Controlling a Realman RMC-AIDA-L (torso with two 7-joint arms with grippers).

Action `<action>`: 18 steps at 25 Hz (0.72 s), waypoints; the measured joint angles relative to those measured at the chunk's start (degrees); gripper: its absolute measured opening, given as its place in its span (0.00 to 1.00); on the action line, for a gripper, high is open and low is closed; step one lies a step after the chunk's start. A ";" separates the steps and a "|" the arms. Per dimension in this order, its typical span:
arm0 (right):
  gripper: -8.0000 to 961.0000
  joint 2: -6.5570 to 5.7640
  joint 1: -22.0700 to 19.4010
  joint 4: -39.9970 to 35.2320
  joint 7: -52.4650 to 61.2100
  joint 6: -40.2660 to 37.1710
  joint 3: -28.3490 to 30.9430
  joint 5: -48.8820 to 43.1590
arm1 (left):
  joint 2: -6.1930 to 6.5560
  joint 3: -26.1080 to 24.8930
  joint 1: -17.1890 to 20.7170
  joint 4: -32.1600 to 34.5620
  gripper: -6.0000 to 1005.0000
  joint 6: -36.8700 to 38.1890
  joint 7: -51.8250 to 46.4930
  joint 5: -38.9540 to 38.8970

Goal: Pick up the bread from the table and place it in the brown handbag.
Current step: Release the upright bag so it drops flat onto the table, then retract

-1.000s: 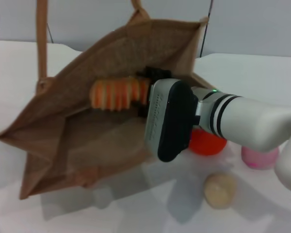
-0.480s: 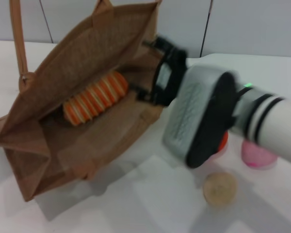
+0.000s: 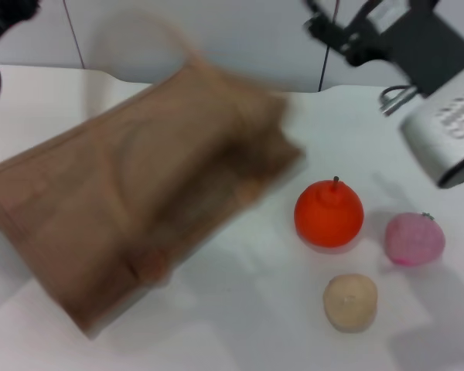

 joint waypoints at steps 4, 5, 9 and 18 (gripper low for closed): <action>0.94 0.07 0.43 7.29 0.02 11.41 -0.33 5.22 | -1.25 -0.35 0.46 7.71 0.16 -5.26 16.67 -1.46; 0.94 0.11 0.56 8.92 0.03 13.91 -0.42 6.59 | -1.25 -0.35 0.46 7.71 0.20 -5.26 16.67 -1.46; 0.94 0.63 2.51 18.50 0.45 25.02 -1.64 14.05 | -1.53 -2.69 1.77 16.64 0.37 -9.49 32.74 -5.43; 0.94 0.78 9.11 41.90 15.26 47.13 -6.68 23.70 | -1.78 -8.68 5.86 31.77 0.77 -11.92 57.89 -15.33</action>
